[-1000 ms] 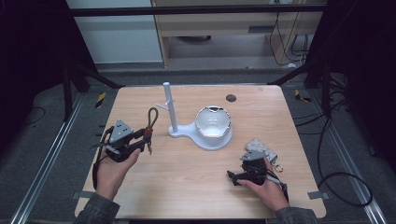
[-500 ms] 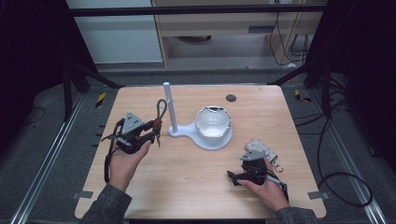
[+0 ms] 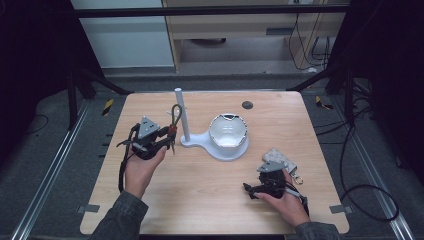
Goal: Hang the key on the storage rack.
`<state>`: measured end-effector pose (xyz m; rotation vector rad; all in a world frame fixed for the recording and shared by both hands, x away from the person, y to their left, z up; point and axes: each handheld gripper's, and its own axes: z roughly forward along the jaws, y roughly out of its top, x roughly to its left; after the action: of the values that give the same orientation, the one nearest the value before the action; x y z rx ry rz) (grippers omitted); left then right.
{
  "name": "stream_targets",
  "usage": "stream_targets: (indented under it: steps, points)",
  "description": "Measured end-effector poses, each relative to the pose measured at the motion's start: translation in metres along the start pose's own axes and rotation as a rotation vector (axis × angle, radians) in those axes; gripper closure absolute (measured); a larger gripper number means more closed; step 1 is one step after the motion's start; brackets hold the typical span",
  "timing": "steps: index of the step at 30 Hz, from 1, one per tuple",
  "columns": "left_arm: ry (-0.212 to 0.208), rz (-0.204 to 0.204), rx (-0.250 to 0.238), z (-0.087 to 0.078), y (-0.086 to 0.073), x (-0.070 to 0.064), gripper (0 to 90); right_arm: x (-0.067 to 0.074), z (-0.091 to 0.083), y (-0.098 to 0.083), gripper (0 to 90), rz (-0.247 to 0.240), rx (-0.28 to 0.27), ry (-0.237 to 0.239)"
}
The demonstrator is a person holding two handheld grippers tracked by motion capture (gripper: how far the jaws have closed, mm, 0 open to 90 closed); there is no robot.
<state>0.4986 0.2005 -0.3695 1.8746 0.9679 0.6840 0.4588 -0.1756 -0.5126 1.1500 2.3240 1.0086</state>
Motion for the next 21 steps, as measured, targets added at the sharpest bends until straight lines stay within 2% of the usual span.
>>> stream_targets:
  steps: [21]
  points:
    - [0.001, -0.014, 0.032, 0.019, -0.005, 0.002, 65.9, 0.000, 0.000, -0.001, 4.7, -0.002, -0.001, 0.004]
